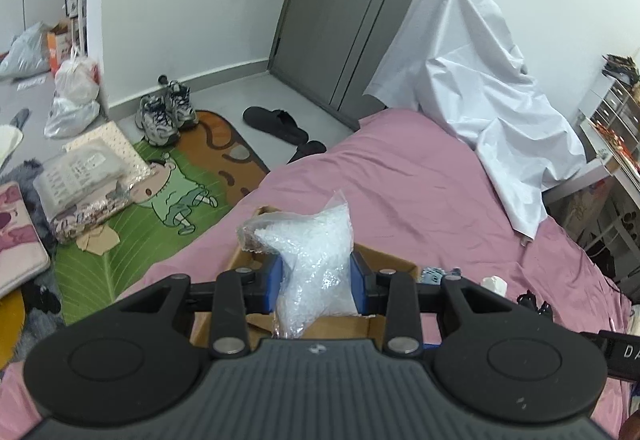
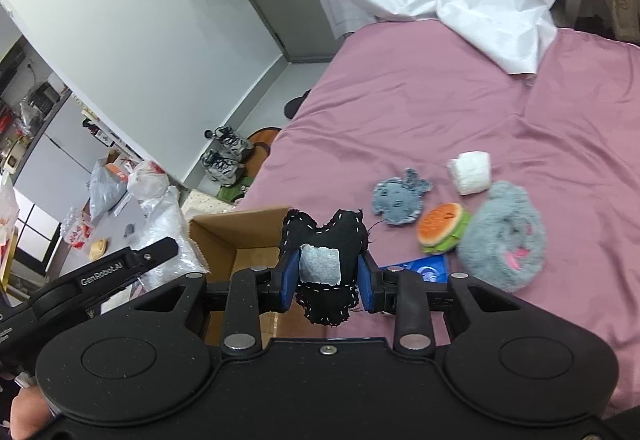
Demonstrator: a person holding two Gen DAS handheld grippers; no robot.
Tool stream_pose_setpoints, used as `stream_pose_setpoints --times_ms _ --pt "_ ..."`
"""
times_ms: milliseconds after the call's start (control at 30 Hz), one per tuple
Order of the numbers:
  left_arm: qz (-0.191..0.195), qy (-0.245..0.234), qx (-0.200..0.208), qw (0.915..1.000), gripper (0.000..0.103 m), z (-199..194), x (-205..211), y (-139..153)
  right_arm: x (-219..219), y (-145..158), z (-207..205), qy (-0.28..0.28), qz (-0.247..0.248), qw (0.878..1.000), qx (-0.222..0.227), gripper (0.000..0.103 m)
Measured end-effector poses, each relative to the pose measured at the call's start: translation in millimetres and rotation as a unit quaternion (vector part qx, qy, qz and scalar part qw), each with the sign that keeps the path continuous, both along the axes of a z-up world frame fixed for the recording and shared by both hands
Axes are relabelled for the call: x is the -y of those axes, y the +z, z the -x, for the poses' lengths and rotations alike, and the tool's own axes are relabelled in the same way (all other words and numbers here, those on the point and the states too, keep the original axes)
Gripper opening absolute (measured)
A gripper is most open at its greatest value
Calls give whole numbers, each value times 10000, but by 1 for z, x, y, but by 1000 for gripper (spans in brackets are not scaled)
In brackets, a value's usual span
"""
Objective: Organize soft objects
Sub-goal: 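Carry the bead bag and black patch into the box and open both tools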
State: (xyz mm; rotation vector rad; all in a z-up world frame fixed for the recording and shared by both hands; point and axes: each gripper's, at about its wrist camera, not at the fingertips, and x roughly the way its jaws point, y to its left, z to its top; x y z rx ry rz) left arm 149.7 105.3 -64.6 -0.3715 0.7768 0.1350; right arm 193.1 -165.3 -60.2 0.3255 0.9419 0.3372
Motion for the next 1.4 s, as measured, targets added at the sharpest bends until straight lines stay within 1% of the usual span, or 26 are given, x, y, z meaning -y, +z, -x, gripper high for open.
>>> stream_pose_setpoints --times_ms 100,200,267,400,533,700,767,833,867,900,967,1133,1200,1267,1333,1367,1400 --pt "30 66 -67 10000 34 -2 -9 -7 -12 -4 -4 47 22 10000 16 31" --pt "182 179 -165 9995 34 -5 -17 -16 -23 -8 -9 100 19 9999 -9 31" --pt "203 266 -224 9992 34 -8 -22 -21 -31 -9 -13 141 4 9999 -35 31" --pt "428 348 -321 9980 34 -12 -32 -31 -48 -12 -18 255 -28 9997 -48 31" --pt "537 344 -363 9973 34 -14 -36 -35 -65 -18 -25 337 -39 9994 -120 31" --pt "834 250 -327 9957 35 -19 -37 -39 -81 -20 -33 396 -26 9991 -136 31" --pt "924 262 -295 9949 39 -21 -38 -40 -85 -20 -35 392 -42 9991 -140 31" --pt "990 303 -249 9943 48 -20 -40 -37 -88 -19 -37 385 -42 9992 -134 31" --pt "995 326 -178 9943 55 -20 -40 -35 -89 -19 -38 376 -37 9992 -138 31" --pt "977 361 -96 9945 59 -18 -41 -33 -90 -20 -39 359 -31 9992 -147 31" --pt "939 398 -10 9948 63 -17 -41 -29 -92 -21 -40 339 -27 9993 -169 31" --pt "957 426 6 9945 63 -17 -43 -27 -96 -26 -44 325 -99 9992 -231 33" --pt "909 448 13 9949 64 -16 -43 -26 -99 -26 -46 329 -202 9990 -213 39" --pt "863 516 36 9949 66 -15 -43 -24 -100 -27 -49 313 -311 9988 -232 40" --pt "833 609 58 9947 71 -14 -46 -23 -100 -28 -52 308 -413 9982 -314 49" --pt "823 629 50 9946 74 -14 -47 -23 -98 -28 -52 259 -433 9981 -346 58" --pt "802 652 26 9946 76 -14 -47 -23 -96 -27 -51 221 -431 9983 -337 63"
